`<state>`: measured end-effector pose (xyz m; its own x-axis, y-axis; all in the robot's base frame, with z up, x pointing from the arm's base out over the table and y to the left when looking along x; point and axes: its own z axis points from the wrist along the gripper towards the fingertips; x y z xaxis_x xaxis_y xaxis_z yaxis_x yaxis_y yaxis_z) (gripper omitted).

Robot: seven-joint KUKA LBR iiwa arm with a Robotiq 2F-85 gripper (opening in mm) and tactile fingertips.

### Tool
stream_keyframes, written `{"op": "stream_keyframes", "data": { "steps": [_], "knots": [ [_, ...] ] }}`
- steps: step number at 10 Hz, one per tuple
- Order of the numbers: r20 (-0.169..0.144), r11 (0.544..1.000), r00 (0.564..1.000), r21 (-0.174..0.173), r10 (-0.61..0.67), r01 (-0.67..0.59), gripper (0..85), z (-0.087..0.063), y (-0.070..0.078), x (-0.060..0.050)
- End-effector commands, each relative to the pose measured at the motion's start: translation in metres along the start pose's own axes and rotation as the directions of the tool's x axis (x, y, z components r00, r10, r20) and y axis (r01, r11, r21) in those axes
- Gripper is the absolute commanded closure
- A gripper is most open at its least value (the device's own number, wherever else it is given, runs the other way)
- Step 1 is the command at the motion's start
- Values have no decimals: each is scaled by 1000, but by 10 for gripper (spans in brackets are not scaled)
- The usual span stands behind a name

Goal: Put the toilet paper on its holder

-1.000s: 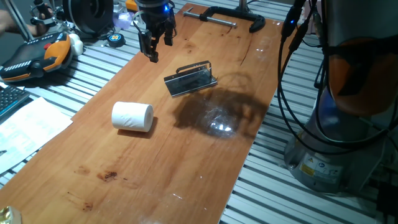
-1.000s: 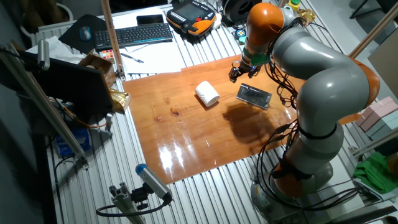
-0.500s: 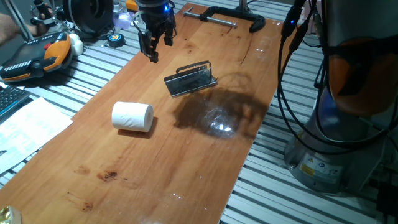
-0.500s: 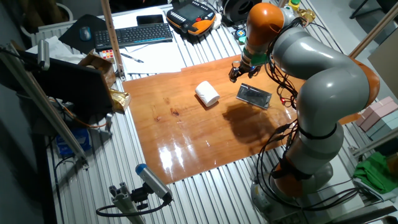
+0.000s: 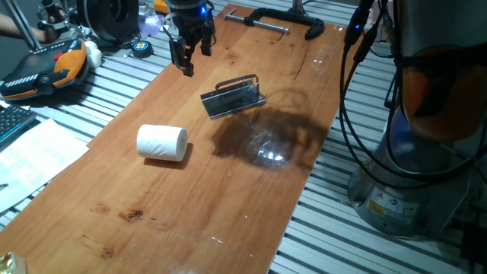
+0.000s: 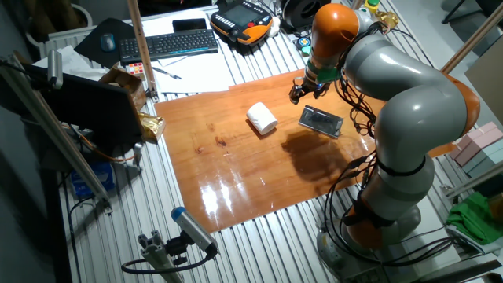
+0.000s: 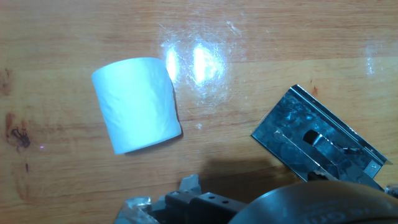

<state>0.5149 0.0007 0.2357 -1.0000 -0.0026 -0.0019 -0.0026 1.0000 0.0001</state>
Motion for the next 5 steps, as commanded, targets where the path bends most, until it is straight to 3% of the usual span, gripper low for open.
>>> {"op": "stream_keyframes", "data": {
  "steps": [1, 2, 5],
  "knots": [
    [0, 1000, 1000, 0, 0, 0, 10, 0, 0, 0],
    [-265, 976, 950, 94, -165, 196, 843, 0, 0, 0],
    [-258, 980, 956, 102, -138, 169, 843, 0, 0, 0]
  ]
}}
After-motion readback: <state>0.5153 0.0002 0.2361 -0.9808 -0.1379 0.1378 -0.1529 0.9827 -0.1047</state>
